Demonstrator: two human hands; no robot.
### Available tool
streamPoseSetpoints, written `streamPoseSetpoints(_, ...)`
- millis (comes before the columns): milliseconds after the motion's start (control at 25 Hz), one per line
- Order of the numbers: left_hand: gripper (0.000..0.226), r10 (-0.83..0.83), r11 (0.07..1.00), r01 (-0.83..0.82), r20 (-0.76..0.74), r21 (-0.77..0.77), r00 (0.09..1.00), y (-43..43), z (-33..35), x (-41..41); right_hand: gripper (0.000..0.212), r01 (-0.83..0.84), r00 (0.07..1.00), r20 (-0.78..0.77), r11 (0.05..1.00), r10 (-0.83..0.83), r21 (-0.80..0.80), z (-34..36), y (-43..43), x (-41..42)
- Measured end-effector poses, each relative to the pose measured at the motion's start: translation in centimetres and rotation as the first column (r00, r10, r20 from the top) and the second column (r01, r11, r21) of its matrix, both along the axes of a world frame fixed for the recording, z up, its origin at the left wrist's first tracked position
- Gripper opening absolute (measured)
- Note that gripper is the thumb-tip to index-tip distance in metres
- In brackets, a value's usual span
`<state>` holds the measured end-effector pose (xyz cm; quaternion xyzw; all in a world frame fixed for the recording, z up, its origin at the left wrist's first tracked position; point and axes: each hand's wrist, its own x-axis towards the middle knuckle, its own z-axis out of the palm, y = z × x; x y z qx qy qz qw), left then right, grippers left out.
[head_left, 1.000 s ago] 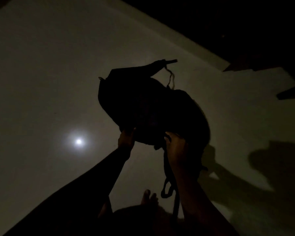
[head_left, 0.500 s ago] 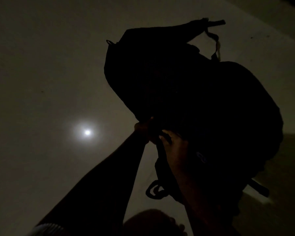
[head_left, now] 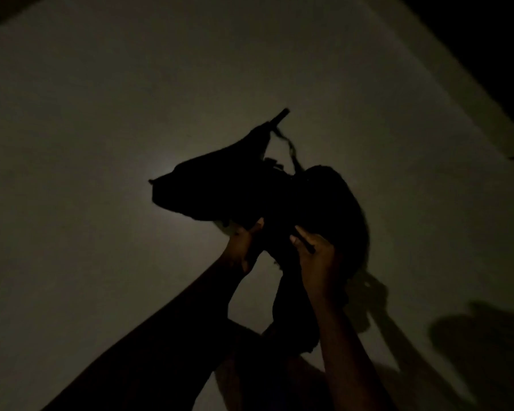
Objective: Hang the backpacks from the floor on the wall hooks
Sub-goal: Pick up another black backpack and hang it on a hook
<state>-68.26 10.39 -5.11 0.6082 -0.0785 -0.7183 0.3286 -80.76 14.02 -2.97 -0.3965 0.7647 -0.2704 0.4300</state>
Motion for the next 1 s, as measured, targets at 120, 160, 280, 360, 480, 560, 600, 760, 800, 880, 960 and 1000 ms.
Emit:
streamPoseSetpoints(120, 0.044, 0.211, 0.976, -0.21, -0.014, 0.065, 0.977, 2.6, 9.5, 4.5, 0.029, -0.143, 0.989, 0.051, 0.99, 0.142, 0.001, 9.1, -0.3, 3.3)
streamPoseSetpoints(160, 0.044, 0.299, 0.952, -0.297, -0.016, 0.079, 0.954, 3.3, 12.6, 6.8, 0.028, -0.216, 0.975, 0.045, 0.976, 0.216, -0.01, 12.2, -0.3, 5.5)
streamPoseSetpoints(280, 0.035, 0.515, 0.856, -0.517, -0.107, 0.012, 0.851, 5.7, 20.7, 15.1, 0.025, -0.437, 0.895, 0.069, 0.898, 0.44, -0.055, 20.4, -0.3, 14.2)
streamPoseSetpoints(360, 0.029, 0.593, 0.799, -0.6, -0.118, -0.033, 0.797, 6.8, 25.0, 20.5, 0.025, -0.529, 0.842, 0.052, 0.841, 0.537, -0.109, 24.0, -0.4, 20.0)
streamPoseSetpoints(480, 0.022, 0.7, 0.698, -0.714, -0.16, -0.057, 0.696, 8.5, 30.7, 28.6, 0.024, -0.616, 0.777, 0.015, 0.765, 0.629, -0.192, 28.7, -0.1, 28.5)
streamPoseSetpoints(560, 0.027, 0.744, 0.64, -0.762, -0.169, -0.094, 0.646, 9.8, 34.0, 35.3, 0.024, -0.669, 0.722, 0.026, 0.707, 0.691, -0.229, 31.7, 0.3, 35.5)
streamPoseSetpoints(600, 0.031, 0.763, 0.614, -0.783, -0.178, -0.098, 0.621, 9.9, 35.1, 37.0, 0.023, -0.687, 0.705, 0.016, 0.689, 0.709, -0.231, 32.6, 0.1, 37.3)
streamPoseSetpoints(760, 0.037, 0.831, 0.479, -0.866, -0.245, -0.14, 0.499, 13.2, 39.3, 50.1, 0.023, -0.78, 0.581, -0.011, 0.553, 0.814, -0.293, 37.4, 0.9, 50.4)
streamPoseSetpoints(800, 0.037, 0.836, 0.45, -0.88, -0.275, -0.152, 0.475, 14.2, 40.3, 53.1, 0.022, -0.8, 0.55, -0.023, 0.519, 0.835, -0.301, 38.7, 1.4, 53.6)
streamPoseSetpoints(880, 0.038, 0.85, 0.392, -0.902, -0.303, -0.184, 0.431, 16.0, 42.2, 58.8, 0.022, -0.818, 0.515, -0.057, 0.472, 0.855, -0.329, 40.8, 1.9, 59.9)
streamPoseSetpoints(960, 0.038, 0.885, 0.301, -0.932, -0.304, -0.203, 0.353, 17.7, 43.2, 63.3, 0.022, -0.854, 0.455, -0.086, 0.407, 0.886, -0.325, 42.1, 2.2, 65.6)
streamPoseSetpoints(1000, 0.037, 0.9, 0.258, -0.942, -0.301, -0.215, 0.315, 18.5, 43.6, 65.4, 0.023, -0.872, 0.415, -0.101, 0.363, 0.904, -0.327, 42.6, 2.6, 68.5)
